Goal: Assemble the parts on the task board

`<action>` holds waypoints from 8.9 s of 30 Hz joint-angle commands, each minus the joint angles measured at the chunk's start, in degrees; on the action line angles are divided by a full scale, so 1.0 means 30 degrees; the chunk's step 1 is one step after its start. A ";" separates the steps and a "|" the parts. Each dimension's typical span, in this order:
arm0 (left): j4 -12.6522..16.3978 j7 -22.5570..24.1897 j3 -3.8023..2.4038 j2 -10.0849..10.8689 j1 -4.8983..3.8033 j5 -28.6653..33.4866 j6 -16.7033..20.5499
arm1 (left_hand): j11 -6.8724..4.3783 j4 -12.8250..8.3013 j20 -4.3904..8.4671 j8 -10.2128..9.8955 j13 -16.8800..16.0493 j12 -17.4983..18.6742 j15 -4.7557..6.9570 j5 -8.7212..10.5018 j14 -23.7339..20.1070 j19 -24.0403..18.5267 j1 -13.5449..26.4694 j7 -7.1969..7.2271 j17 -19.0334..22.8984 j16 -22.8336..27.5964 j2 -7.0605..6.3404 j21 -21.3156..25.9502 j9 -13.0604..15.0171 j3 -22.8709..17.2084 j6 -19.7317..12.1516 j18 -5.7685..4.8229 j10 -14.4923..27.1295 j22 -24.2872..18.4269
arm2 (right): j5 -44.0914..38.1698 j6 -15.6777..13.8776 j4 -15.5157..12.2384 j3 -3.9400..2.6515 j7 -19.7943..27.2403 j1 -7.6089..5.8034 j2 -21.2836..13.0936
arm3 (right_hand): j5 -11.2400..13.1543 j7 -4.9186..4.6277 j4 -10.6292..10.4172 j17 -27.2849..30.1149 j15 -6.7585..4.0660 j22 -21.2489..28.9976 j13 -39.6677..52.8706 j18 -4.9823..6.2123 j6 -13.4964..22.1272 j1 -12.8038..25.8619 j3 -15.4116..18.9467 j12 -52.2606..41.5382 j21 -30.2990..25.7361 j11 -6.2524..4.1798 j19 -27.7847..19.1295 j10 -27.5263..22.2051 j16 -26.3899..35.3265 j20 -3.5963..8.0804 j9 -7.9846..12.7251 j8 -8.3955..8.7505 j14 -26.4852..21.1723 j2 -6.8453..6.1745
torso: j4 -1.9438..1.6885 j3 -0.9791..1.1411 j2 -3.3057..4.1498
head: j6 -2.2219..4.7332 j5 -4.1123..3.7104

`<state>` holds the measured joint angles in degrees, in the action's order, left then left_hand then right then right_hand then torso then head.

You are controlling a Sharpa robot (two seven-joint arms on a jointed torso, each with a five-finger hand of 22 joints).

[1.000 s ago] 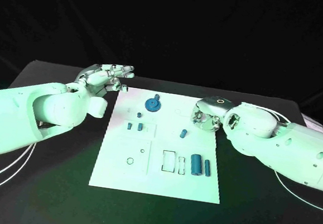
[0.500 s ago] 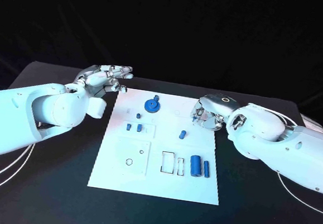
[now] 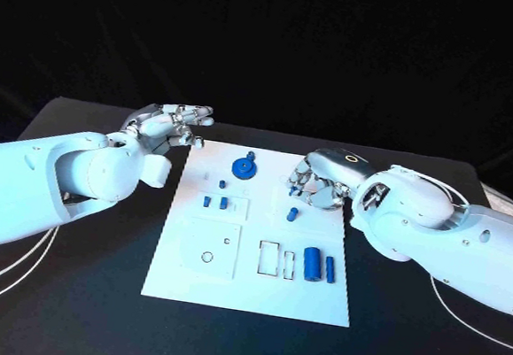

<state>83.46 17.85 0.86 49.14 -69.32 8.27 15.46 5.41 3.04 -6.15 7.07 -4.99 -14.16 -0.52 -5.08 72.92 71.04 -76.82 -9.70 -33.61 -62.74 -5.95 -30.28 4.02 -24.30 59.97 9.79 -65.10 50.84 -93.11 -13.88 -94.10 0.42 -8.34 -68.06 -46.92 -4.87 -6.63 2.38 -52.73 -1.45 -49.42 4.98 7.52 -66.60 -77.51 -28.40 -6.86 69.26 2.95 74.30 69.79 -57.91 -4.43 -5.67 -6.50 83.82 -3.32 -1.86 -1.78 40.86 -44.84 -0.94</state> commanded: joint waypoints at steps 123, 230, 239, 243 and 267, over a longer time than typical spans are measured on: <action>0.0006 -0.0516 0.0087 -0.0195 0.0051 -0.0073 -0.1080 | 0.0061 -0.0200 -0.0084 0.0077 0.0009 -0.0152 -0.0071 0.0000 -0.0347 -0.0171 -0.0180 -0.0094 0.0488 0.0387 0.0021 0.0300 -0.0053 0.0097 -0.0285 0.0202 0.0358 -0.0157 | -0.1414 0.1784 -0.1812 0.0004 -0.1056 0.1007 -0.0722 | -0.2103 -0.0390 0.0202 0.1319 0.0561 0.1610 -0.0449 0.0222 0.3405 0.1256 0.3025 0.0281 -0.0848 0.0901 -0.0737 -0.4486 0.0700 -0.0599 0.0581 0.0974 -0.0036 -0.1629 | 0.0096 -0.0024 -0.0024 | -0.0409 0.0784; -0.0129 -0.0707 0.0108 -0.0565 0.0385 -0.0212 -0.1351 | 0.0072 -0.0303 -0.0105 0.0111 0.0016 -0.0248 -0.0091 -0.0007 -0.0456 -0.0208 -0.0268 -0.0104 0.0629 0.0463 0.0062 0.0400 -0.0046 0.0111 -0.0331 0.0203 0.0446 -0.0225 | -0.1636 0.1315 -0.0725 0.0395 0.0312 0.3066 0.4685 | 0.0043 -0.0283 0.1453 0.0106 -0.0049 -0.0058 -0.0172 -0.0058 0.0245 -0.0777 -0.0116 -0.1281 0.0314 0.0128 0.0086 -0.0040 -0.0789 0.0089 -0.0128 -0.0155 0.0323 0.0436 | 0.0110 -0.0019 -0.0004 | -0.0995 0.1966; -0.0139 -0.0719 0.0108 -0.0574 0.0385 -0.0213 -0.1366 | 0.0072 -0.0303 -0.0105 0.0111 0.0016 -0.0248 -0.0091 -0.0007 -0.0456 -0.0208 -0.0268 -0.0104 0.0629 0.0463 0.0062 0.0400 -0.0046 0.0111 -0.0331 0.0203 0.0446 -0.0225 | -0.1956 0.1376 -0.0501 0.0411 -0.0179 0.3159 0.4957 | 0.0001 -0.0285 0.1461 0.0097 -0.0046 -0.0063 -0.0171 -0.0058 0.0245 -0.0744 -0.0169 -0.1265 0.0320 0.0131 0.0080 -0.0032 -0.0800 0.0085 -0.0132 -0.0153 0.0321 0.0440 | 0.0095 -0.0028 -0.0017 | -0.1024 0.1972; -0.0138 -0.0724 0.0108 -0.0576 0.0385 -0.0213 -0.1374 | 0.0072 -0.0303 -0.0105 0.0111 0.0016 -0.0248 -0.0091 -0.0007 -0.0456 -0.0208 -0.0268 -0.0104 0.0629 0.0463 0.0062 0.0400 -0.0046 0.0111 -0.0331 0.0203 0.0446 -0.0225 | -0.2433 0.1309 -0.0476 0.0424 -0.0541 0.3219 0.5059 | -0.0062 -0.0280 0.1489 0.0088 -0.0045 -0.0074 -0.0168 -0.0058 0.0247 -0.0722 -0.0249 -0.1247 0.0331 0.0130 0.0075 -0.0018 -0.0815 0.0083 -0.0136 -0.0150 0.0320 0.0440 | 0.0097 -0.0032 -0.0023 | -0.1031 0.1964; -0.0157 -0.0772 0.0108 -0.0553 0.0385 -0.0309 -0.1379 | 0.0072 -0.0303 -0.0105 0.0111 0.0016 -0.0248 -0.0091 -0.0007 -0.0456 -0.0208 -0.0268 -0.0104 0.0629 0.0463 0.0062 0.0400 -0.0046 0.0111 -0.0331 0.0203 0.0446 -0.0225 | -0.3951 0.1597 -0.1016 0.0422 -0.1455 0.3304 0.4895 | -0.0135 -0.0268 0.1559 0.0030 -0.0049 -0.0128 -0.0150 -0.0063 0.0180 -0.0611 -0.0414 -0.1223 0.0376 0.0119 0.0075 0.0069 -0.0881 0.0082 -0.0164 -0.0178 0.0323 0.0367 | 0.0127 -0.0014 0.0000 | -0.1183 0.1961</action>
<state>82.91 15.36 1.22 47.53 -68.16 7.71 12.37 5.51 2.34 -6.36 7.07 -4.96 -14.84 -0.74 -5.08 71.90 70.84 -77.04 -9.91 -31.79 -61.72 -5.73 -29.29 3.94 -23.90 59.36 9.78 -64.20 50.22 -103.11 -10.87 -97.28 1.50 -11.06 -58.39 -32.11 -4.97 -7.04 6.34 -52.59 -1.45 -49.72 4.36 7.52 -66.02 -78.90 -28.57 -10.40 70.13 5.50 74.70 67.42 -60.30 -4.21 -6.09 -7.00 83.82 -2.72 -1.58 -1.85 40.86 -48.33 4.88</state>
